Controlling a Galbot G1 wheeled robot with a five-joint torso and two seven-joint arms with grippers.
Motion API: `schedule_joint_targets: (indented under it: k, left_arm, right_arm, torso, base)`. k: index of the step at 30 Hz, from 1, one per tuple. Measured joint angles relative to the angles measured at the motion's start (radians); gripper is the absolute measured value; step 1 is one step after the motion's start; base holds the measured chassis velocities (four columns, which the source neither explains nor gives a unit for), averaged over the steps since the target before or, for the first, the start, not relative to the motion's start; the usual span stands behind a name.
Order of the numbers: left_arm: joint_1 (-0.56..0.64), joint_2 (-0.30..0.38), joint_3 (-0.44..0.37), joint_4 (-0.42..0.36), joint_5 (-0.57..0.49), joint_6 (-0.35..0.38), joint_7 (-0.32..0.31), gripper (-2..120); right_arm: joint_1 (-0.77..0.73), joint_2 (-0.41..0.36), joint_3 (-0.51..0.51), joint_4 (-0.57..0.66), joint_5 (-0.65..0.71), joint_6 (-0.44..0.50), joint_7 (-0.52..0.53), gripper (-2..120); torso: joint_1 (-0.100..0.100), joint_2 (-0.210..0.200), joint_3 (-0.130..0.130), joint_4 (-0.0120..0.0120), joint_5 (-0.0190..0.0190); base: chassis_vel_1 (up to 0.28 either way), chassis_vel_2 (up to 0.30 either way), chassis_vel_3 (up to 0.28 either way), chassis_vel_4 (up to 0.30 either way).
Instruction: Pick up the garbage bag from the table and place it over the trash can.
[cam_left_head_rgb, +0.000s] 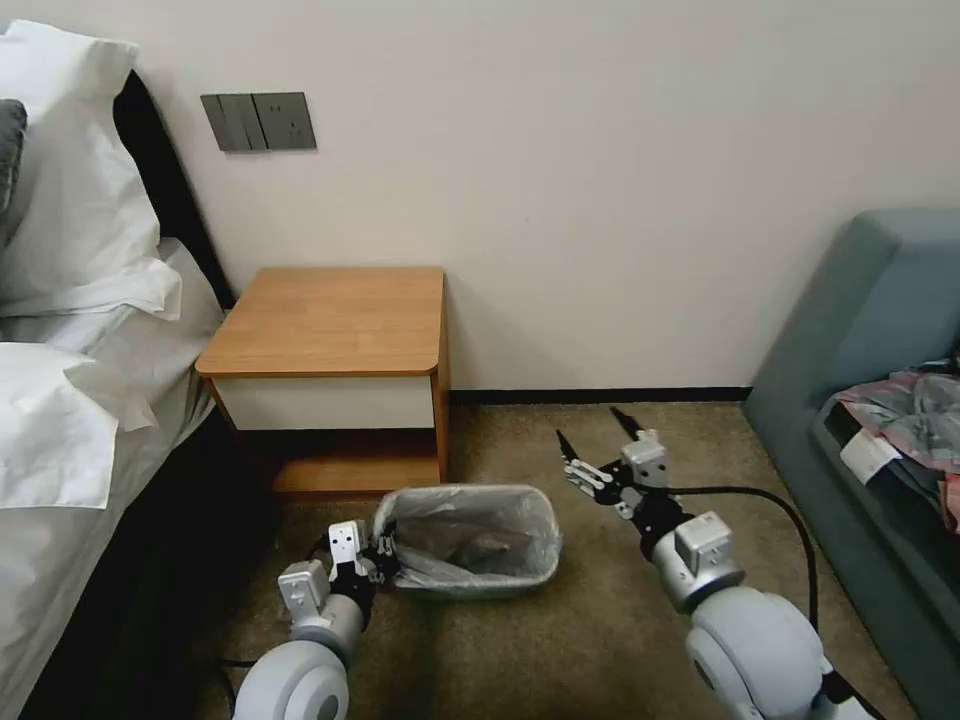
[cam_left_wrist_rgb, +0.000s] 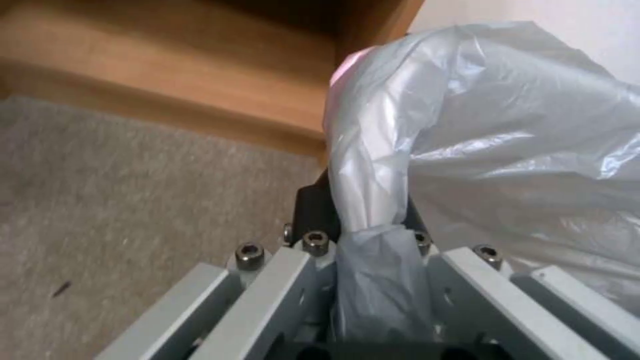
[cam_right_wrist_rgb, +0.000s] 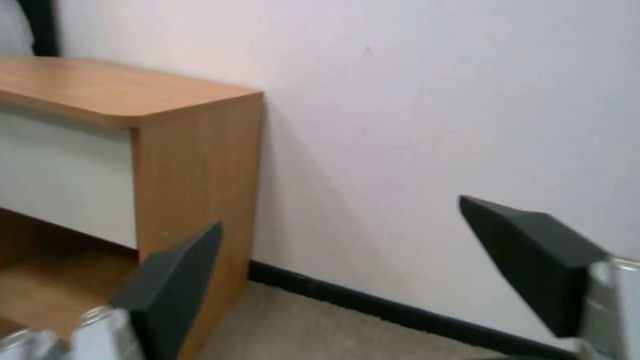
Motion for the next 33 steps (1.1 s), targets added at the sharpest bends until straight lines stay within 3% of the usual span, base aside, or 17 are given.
schedule_joint_targets:
  k: [11, 19, 27, 33]
  left_arm:
    - [-0.006, -0.015, 0.02, 0.023, 0.001, 0.004, -0.015, 3]
    - [-0.019, -0.022, 0.019, 0.03, 0.007, 0.047, -0.034, 3]
    - [-0.031, -0.025, 0.019, 0.045, 0.045, 0.047, -0.015, 29]
    - [-0.037, -0.025, 0.02, 0.051, 0.074, 0.03, 0.007, 56]
  right_arm:
    - [0.001, 0.022, 0.011, -0.03, -0.01, 0.025, 0.003, 100]
    - [0.025, 0.019, 0.001, -0.053, -0.004, 0.025, 0.005, 100]
    - [0.03, 0.019, -0.004, -0.067, 0.0, 0.026, 0.006, 100]
    - [0.033, 0.019, -0.006, -0.075, 0.002, 0.028, 0.008, 100]
  torso:
    - [0.0, 0.0, 0.0, 0.0, -0.0001]
    - [0.0, 0.0, 0.0, 0.0, 0.0]
    - [0.0, 0.0, 0.0, 0.0001, -0.0001]
    - [0.0, 0.0, 0.0, 0.0, -0.0003]
  base:
    - [0.0, 0.0, 0.0, 0.0]
    - [0.0, 0.0, 0.0, 0.0]
    - [0.0, 0.0, 0.0, 0.0]
    - [0.0, 0.0, 0.0, 0.0]
